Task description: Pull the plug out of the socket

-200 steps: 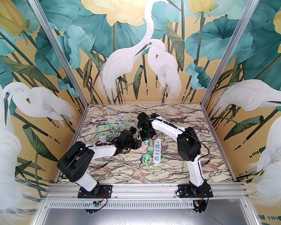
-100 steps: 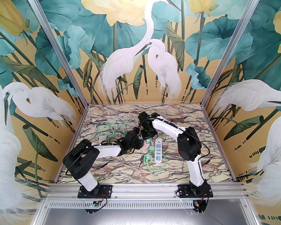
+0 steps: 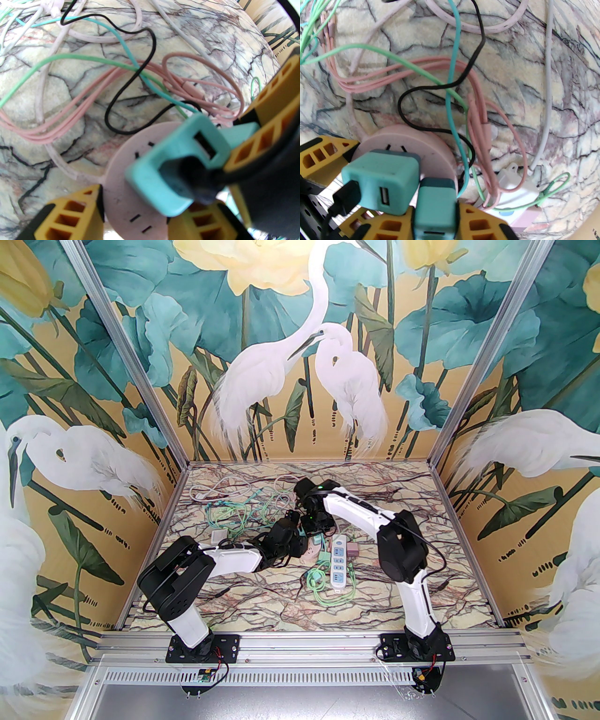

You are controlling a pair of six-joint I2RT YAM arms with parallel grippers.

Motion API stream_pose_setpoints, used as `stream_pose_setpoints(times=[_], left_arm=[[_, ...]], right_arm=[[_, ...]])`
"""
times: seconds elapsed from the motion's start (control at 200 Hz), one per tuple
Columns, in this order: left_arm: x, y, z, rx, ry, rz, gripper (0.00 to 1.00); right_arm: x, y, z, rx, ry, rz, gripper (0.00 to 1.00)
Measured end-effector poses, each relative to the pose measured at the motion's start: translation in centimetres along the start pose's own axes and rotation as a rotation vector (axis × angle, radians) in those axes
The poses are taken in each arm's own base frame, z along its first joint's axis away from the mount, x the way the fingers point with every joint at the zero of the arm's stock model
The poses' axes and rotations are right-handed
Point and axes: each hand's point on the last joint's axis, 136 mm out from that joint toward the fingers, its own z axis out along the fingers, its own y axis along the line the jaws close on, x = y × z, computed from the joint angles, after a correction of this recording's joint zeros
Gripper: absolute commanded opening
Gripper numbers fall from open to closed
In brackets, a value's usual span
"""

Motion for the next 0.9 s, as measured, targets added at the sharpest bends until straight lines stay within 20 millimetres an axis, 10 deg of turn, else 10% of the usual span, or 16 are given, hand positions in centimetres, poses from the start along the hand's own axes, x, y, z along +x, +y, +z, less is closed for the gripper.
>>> stream_pose_setpoints(times=[0.9], left_arm=[[-0.5, -0.7, 0.9, -0.005, 0.025, -0.005, 0.41]], right_arm=[[-0.5, -1.0, -0.5, 0.149, 0.008, -0.031, 0.2]])
